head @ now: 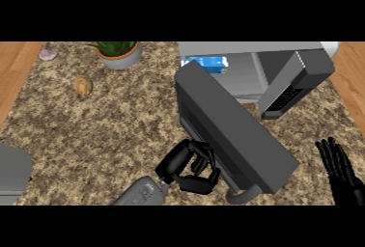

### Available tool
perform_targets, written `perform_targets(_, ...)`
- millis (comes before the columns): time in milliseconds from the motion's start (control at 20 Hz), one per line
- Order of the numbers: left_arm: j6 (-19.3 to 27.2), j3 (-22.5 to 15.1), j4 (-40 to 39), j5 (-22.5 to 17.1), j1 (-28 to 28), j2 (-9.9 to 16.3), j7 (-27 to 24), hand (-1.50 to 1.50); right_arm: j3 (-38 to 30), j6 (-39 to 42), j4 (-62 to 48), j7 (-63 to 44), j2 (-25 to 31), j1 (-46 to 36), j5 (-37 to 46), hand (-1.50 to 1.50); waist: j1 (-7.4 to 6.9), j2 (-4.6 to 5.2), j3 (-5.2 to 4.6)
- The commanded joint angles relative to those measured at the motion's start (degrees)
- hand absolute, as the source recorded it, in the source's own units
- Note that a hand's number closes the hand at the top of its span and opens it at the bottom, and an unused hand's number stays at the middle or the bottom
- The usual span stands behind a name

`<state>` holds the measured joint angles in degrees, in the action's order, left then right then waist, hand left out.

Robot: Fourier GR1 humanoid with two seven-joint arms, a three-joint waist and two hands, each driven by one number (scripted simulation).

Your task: Pick up the milk, place it into the microwave and close the microwave

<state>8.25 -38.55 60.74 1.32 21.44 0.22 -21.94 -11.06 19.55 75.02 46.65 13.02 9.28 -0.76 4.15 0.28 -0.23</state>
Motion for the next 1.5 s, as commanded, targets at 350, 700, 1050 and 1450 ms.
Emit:
perform_targets(350, 11.8, -13.0, -10.0, -17.0, 9.8, -0.2, -1.4, 1.5, 2.5, 7.3, 17.7, -8.3, 2.9, 3.5, -8.5, -1.5, 3.72, 0.61, -0.11)
perform_targets(700, 15.5, -13.3, -8.6, -26.4, 13.6, -0.2, -6.0, 1.5, 5.0, 9.5, 22.0, -13.8, 4.1, 2.8, -11.4, -1.5, 6.4, 1.55, -0.26)
perform_targets(1050, 25.2, -12.0, -7.5, -33.3, 16.3, -0.2, -8.7, 1.5, 3.5, 10.9, 26.0, -16.4, 7.8, 2.2, -13.4, -1.5, 8.43, 1.63, -0.3)
perform_targets(1450, 31.4, -10.2, -10.9, -40.1, 23.1, -0.2, -7.3, -1.5, 0.0, 11.6, 26.6, -18.1, 11.1, -1.6, -16.7, -1.5, 10.51, 2.54, -0.11)
